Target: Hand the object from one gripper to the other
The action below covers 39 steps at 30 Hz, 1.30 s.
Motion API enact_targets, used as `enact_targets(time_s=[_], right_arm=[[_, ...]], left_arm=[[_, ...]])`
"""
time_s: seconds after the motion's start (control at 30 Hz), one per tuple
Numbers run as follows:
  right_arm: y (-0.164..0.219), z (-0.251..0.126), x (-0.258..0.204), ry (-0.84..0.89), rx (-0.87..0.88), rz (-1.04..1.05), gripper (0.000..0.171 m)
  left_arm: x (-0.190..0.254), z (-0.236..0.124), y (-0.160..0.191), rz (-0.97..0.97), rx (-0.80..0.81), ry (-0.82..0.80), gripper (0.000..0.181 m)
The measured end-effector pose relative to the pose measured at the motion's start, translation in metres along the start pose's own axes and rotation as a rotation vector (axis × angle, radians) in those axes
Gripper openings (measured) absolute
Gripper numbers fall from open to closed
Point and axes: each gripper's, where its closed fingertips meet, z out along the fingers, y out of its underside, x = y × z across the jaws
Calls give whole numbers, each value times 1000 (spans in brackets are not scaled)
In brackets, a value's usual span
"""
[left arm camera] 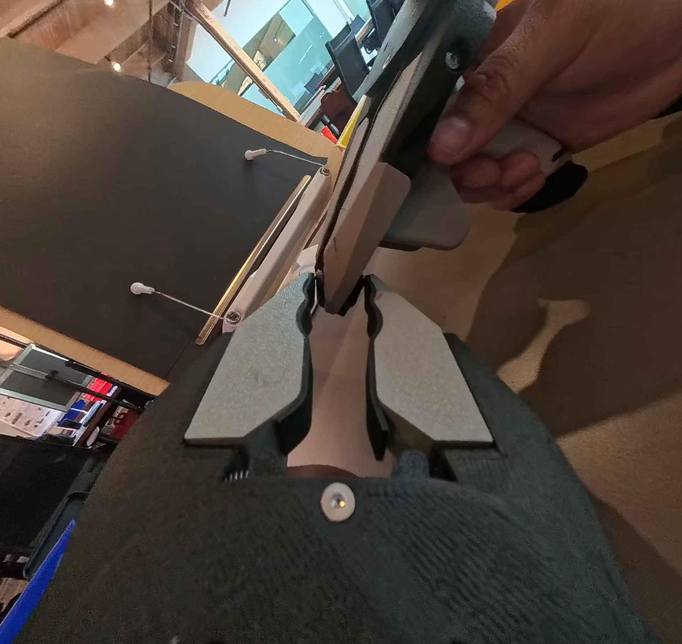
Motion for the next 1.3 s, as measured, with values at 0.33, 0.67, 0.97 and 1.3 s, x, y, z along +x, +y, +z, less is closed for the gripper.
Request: enact_targets(time_s=[0.33,0.67,0.97,1.3], right_arm=[[3,0,2,-35,9,71,10],[4,2,12,87,-18,-1,11],[-2,-3,19,81,40,90,10],[-15,-13,25,117,124,70,10]], left_arm=[[1,2,3,56,-23,-19,24],[-1,4,9,-75,-37,3,24],[-2,5,11,-87,-42,-8,25],[-3,7,17,-231,-68,32,24]])
